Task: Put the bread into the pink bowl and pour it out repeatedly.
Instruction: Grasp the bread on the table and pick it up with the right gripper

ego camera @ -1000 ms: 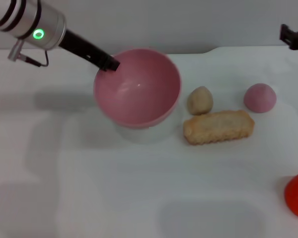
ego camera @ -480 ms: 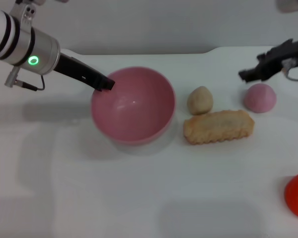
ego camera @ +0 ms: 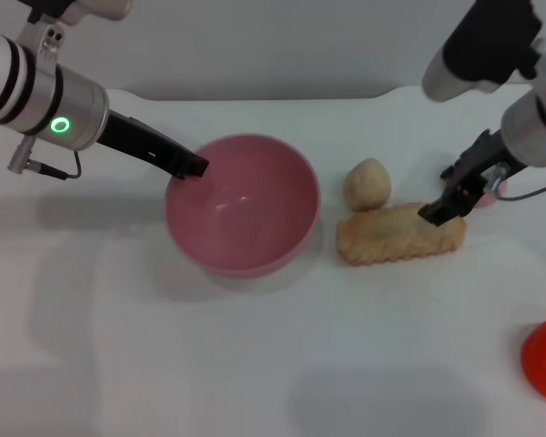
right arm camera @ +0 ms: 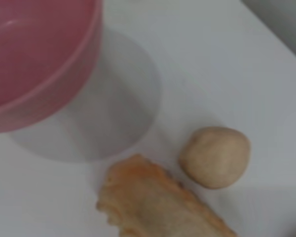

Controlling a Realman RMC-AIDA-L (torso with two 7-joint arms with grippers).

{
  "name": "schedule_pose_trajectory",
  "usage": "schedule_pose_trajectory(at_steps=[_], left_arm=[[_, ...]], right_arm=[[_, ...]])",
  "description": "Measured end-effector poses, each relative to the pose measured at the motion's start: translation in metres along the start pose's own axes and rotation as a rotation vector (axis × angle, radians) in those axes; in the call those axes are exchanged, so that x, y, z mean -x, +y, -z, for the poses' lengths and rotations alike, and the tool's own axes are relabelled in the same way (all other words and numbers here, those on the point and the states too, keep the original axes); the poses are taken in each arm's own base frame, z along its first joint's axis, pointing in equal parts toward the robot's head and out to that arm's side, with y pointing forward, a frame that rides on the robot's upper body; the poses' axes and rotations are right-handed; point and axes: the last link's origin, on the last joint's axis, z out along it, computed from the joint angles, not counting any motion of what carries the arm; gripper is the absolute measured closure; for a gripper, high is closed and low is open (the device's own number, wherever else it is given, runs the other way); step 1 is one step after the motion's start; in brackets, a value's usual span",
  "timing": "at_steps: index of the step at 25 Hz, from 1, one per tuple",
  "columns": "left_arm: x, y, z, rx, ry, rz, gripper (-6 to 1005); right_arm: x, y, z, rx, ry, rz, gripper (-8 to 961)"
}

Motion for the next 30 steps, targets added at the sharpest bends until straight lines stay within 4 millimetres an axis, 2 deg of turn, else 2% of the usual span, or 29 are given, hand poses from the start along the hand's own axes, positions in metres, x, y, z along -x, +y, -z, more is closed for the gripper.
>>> schedule_pose_trajectory(at_steps=[5, 15, 30], left_arm=[[0.002, 0.001, -0.002, 0.006, -0.005, 0.003, 930], [0.005, 0.003, -0.004, 0.019, 0.004, 0.018, 929], [0.010, 0.001, -0.004, 0.021, 0.009, 0.036, 929]], right_arm=[[0.004, 0.011, -0.008, 0.026, 0.007, 0.046, 320], [0.013, 0.025, -0.019, 0.169, -0.101, 0.088, 320], [-0.003, 0.026, -0.039, 0.208, -0.109, 0.038, 319]])
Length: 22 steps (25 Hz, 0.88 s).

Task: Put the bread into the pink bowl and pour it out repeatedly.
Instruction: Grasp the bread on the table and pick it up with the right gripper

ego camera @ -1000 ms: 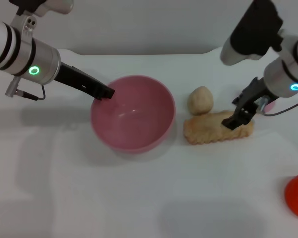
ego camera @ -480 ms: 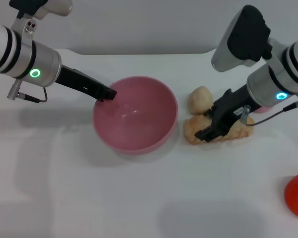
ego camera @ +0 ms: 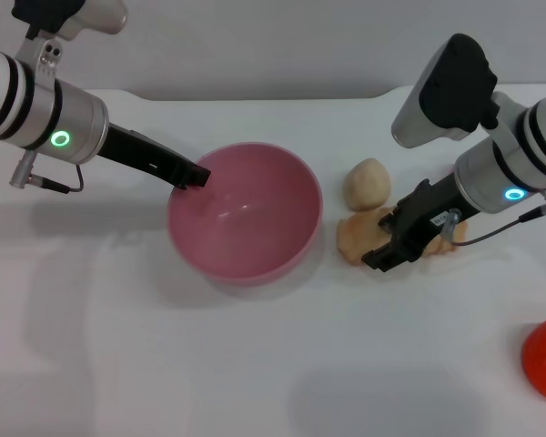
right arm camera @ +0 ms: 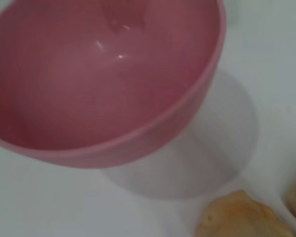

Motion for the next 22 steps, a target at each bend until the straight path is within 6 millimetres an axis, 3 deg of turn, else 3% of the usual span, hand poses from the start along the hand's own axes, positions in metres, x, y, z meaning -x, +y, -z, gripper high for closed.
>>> schedule_pose_trajectory(at_steps=[8, 22], left_arm=[[0.002, 0.001, -0.002, 0.007, -0.012, 0.001, 929], [0.004, 0.002, -0.003, 0.010, -0.020, 0.002, 928]], right_arm=[[-0.011, -0.008, -0.008, -0.037, 0.010, -0.030, 319], [-0.009, -0.019, -0.013, -0.106, -0.018, -0.050, 319]])
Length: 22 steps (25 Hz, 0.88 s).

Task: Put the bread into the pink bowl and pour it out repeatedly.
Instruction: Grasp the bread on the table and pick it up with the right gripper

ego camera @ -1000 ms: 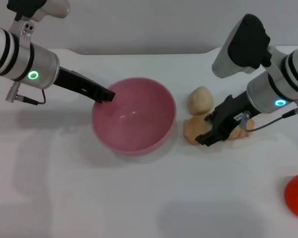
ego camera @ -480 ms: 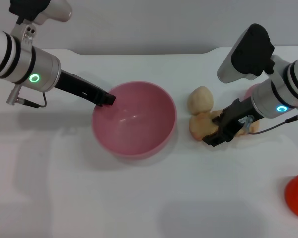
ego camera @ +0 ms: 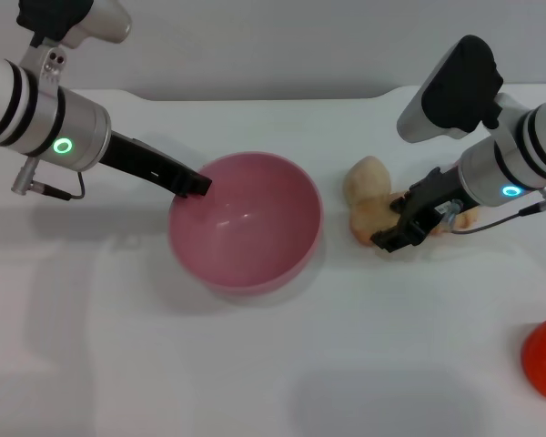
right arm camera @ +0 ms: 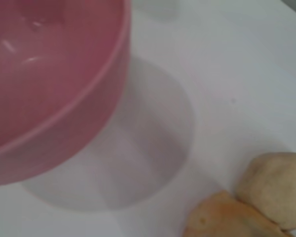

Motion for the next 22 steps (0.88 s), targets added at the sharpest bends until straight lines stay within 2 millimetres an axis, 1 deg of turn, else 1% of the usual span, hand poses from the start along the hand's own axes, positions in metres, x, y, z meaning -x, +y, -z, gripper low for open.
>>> schedule_pose_trajectory(at_steps=[4, 11, 16, 19, 22], left_arm=[[0.001, 0.000, 0.000, 0.000, -0.001, 0.004, 928], [0.002, 0.000, 0.000, 0.000, -0.002, 0.006, 928], [0.002, -0.001, 0.000, 0.000, -0.002, 0.006, 928], [0.002, -0.001, 0.000, 0.001, -0.003, 0.005, 928], [0.003, -0.001, 0.000, 0.000, -0.004, 0.007, 928]], right_arm=[[-0.002, -0.004, -0.005, -0.023, -0.005, -0.013, 319], [-0.002, -0.010, -0.005, -0.053, -0.028, -0.031, 319], [-0.003, -0.012, -0.004, -0.074, -0.044, -0.040, 508], [-0.003, -0.013, -0.004, -0.081, -0.049, -0.040, 588], [-0.003, -0.013, -0.005, -0.082, -0.049, -0.034, 602]])
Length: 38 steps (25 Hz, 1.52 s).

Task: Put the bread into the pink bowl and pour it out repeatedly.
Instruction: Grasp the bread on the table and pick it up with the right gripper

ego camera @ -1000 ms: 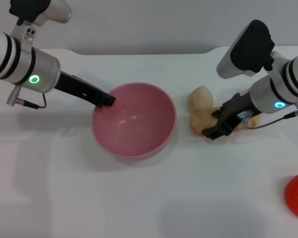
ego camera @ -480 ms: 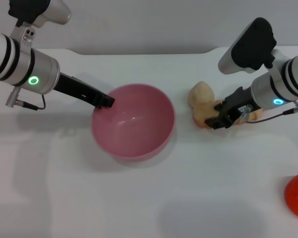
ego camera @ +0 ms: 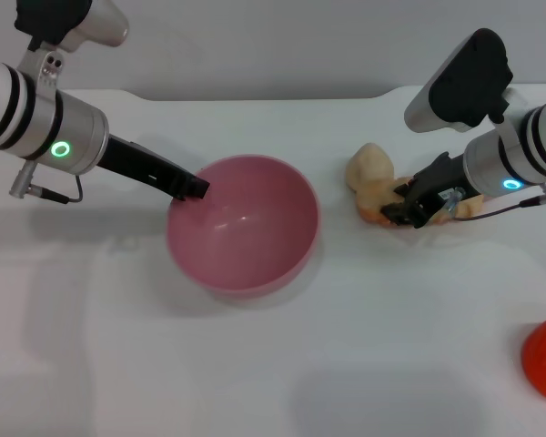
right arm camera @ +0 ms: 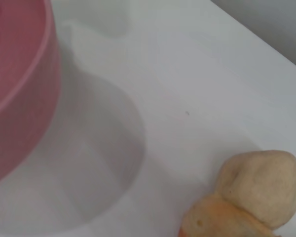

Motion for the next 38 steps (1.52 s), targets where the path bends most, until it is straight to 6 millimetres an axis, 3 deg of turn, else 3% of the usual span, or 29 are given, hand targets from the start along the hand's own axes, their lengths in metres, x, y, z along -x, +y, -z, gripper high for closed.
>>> schedule_pose_trajectory(at_steps=[26, 38], left_arm=[[0.0002, -0.0012, 0.0011, -0.004, 0.001, -0.009, 927], [0.0014, -0.0017, 0.0008, -0.005, 0.001, -0.006, 927]], right_arm=[[0.0005, 0.0002, 0.0004, 0.000, -0.001, 0.007, 797], [0.0047, 0.0045, 0.0057, 0.012, -0.014, 0.019, 798]])
